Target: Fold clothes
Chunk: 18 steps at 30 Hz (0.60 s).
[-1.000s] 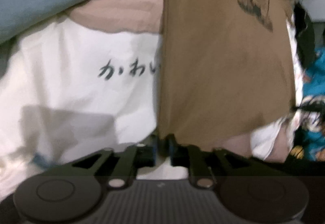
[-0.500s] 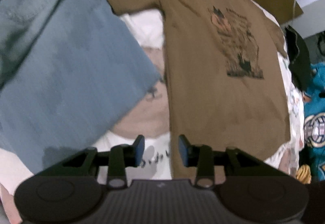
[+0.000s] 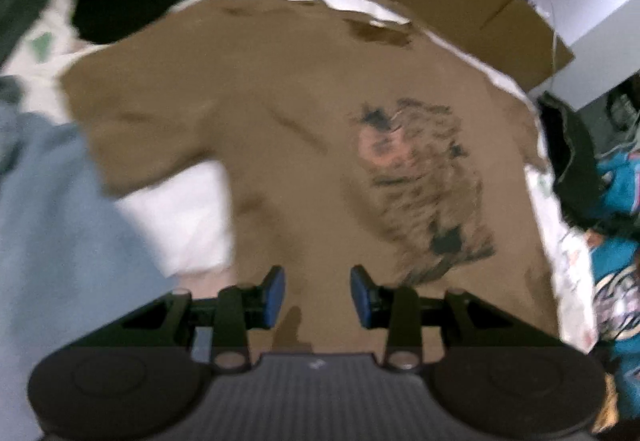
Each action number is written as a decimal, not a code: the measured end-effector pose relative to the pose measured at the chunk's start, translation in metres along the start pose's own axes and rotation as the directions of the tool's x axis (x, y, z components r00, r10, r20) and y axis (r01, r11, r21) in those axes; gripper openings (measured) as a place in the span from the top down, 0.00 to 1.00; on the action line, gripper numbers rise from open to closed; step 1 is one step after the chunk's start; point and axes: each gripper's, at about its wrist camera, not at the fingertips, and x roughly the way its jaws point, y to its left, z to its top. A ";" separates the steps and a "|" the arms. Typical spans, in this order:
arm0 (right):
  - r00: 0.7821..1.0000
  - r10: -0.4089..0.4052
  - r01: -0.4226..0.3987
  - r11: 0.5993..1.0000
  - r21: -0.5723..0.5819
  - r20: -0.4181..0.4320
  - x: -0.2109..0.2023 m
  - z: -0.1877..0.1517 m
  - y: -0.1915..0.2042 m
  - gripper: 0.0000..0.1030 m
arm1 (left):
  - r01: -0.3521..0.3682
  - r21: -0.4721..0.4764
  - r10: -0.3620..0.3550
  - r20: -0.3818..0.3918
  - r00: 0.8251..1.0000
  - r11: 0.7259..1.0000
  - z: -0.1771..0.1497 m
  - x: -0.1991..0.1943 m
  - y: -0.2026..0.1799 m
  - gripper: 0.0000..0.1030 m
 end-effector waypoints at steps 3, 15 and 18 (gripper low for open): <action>1.000 0.003 -0.003 1.000 0.002 -0.017 0.029 -0.002 0.001 0.57 | 0.016 0.019 -0.016 0.001 1.000 1.000 0.021 0.035 -0.018 0.63; 1.000 -0.023 0.023 0.999 0.029 0.000 0.102 0.009 -0.014 0.56 | 0.064 0.133 -0.054 -0.075 0.996 0.989 0.050 0.142 -0.076 0.63; 1.000 -0.012 0.012 1.000 0.011 -0.009 0.116 0.007 -0.009 0.56 | 0.055 0.161 -0.042 -0.084 0.996 0.985 0.046 0.159 -0.084 0.61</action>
